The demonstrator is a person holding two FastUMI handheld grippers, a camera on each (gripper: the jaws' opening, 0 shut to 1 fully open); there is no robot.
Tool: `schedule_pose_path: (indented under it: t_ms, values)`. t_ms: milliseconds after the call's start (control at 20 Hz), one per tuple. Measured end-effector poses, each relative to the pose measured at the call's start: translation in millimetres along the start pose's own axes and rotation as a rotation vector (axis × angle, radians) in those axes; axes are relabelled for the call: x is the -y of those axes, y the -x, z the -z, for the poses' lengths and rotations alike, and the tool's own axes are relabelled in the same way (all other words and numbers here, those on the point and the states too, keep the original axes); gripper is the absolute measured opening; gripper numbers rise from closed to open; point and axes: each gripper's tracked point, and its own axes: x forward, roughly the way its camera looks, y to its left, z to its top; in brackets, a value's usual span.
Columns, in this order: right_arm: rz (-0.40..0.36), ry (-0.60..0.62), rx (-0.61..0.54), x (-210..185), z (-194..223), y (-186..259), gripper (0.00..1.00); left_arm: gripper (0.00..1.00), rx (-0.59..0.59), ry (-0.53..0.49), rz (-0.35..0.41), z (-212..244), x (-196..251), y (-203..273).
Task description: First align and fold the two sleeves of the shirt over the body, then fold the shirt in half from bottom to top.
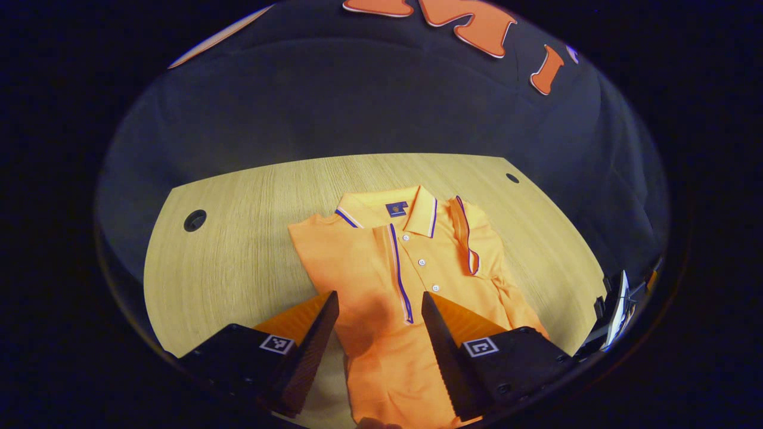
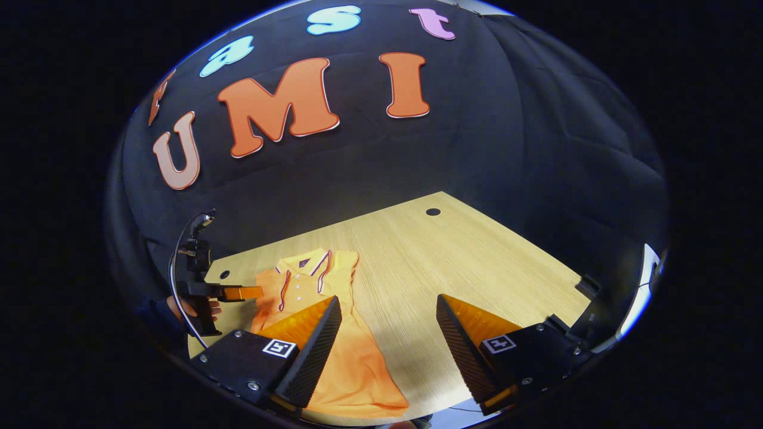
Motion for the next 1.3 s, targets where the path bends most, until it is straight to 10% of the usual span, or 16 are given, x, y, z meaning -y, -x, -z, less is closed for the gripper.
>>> schedule_pose_path:
  t_ms: [550,1300]
  values:
    - [-0.200,0.127,0.008,-5.9,25.6,15.9,0.98,0.95,0.414,0.038,-0.111,-5.9,21.3,135.7]
    - [-0.354,0.193,-0.123,-2.5,108.8,26.4,0.98,0.98,0.331,0.014,-0.279,134.6,36.6,208.6]
